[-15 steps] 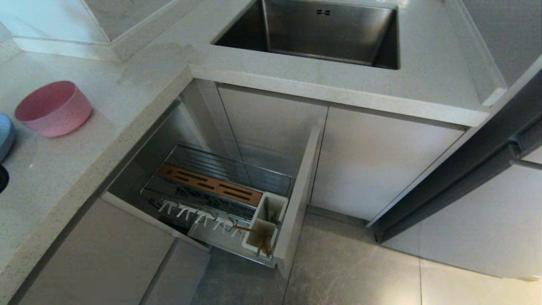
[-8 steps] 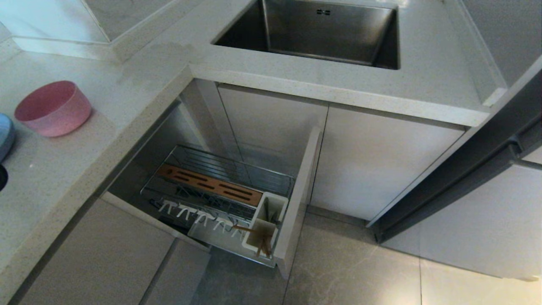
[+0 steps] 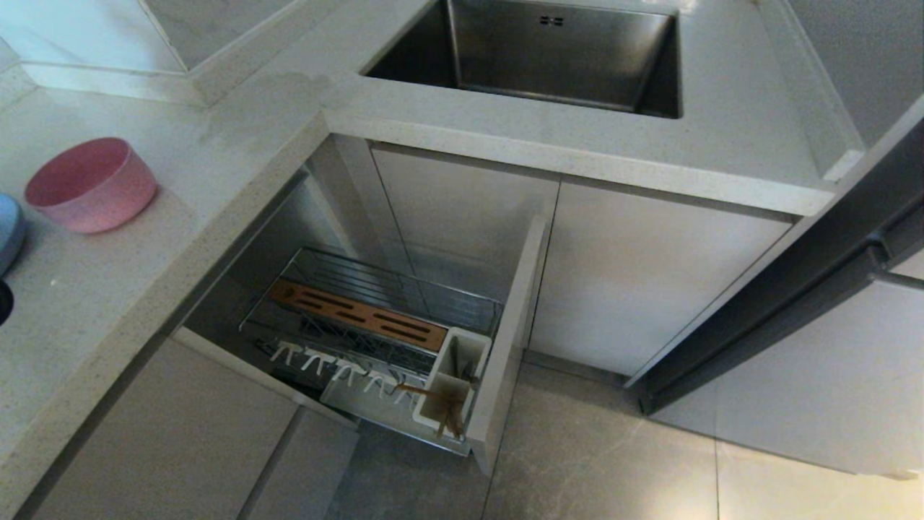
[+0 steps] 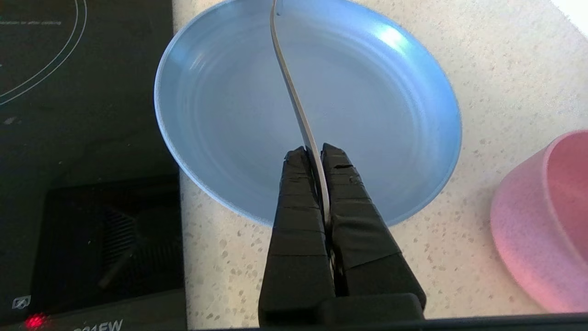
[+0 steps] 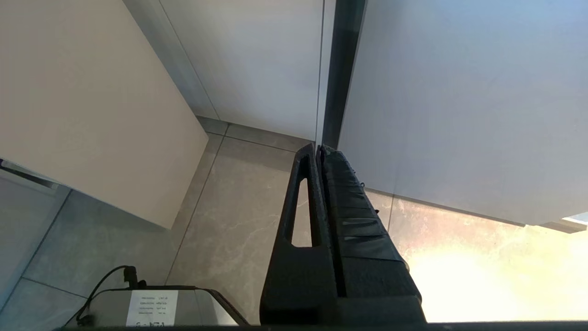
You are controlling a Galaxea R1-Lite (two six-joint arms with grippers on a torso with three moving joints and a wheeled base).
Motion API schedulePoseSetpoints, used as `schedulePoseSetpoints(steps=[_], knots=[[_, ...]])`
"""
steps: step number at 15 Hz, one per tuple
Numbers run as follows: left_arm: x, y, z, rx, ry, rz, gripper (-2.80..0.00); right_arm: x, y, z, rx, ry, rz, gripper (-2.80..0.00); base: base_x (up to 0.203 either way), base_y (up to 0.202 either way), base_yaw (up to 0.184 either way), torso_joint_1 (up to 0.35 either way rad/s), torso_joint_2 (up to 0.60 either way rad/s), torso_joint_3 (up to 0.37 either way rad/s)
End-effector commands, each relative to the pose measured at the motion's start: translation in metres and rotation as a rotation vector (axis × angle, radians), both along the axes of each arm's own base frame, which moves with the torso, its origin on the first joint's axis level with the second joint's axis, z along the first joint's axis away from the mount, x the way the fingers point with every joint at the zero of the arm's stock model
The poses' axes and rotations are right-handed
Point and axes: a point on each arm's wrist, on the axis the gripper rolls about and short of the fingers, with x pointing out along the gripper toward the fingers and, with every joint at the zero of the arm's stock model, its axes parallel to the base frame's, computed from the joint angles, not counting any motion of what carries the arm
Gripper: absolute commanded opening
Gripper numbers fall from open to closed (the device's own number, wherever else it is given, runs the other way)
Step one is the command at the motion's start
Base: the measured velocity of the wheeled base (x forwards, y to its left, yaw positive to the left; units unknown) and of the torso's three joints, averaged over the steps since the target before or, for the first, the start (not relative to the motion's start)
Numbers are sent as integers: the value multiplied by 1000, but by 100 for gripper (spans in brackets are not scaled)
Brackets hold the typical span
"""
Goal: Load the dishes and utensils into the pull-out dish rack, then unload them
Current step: Close the cupboard
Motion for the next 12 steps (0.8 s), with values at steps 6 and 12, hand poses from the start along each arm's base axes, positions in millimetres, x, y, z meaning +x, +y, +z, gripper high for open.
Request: schedulePoseSetpoints(steps=[6, 12], knots=[[9, 3, -5, -25, 32, -44, -280, 0, 0, 0, 0, -1, 0, -280, 0, 0, 0, 0, 0, 0], [12, 5, 1, -12, 23, -50, 0, 0, 0, 0, 0, -1, 0, -280, 0, 0, 0, 0, 0, 0]])
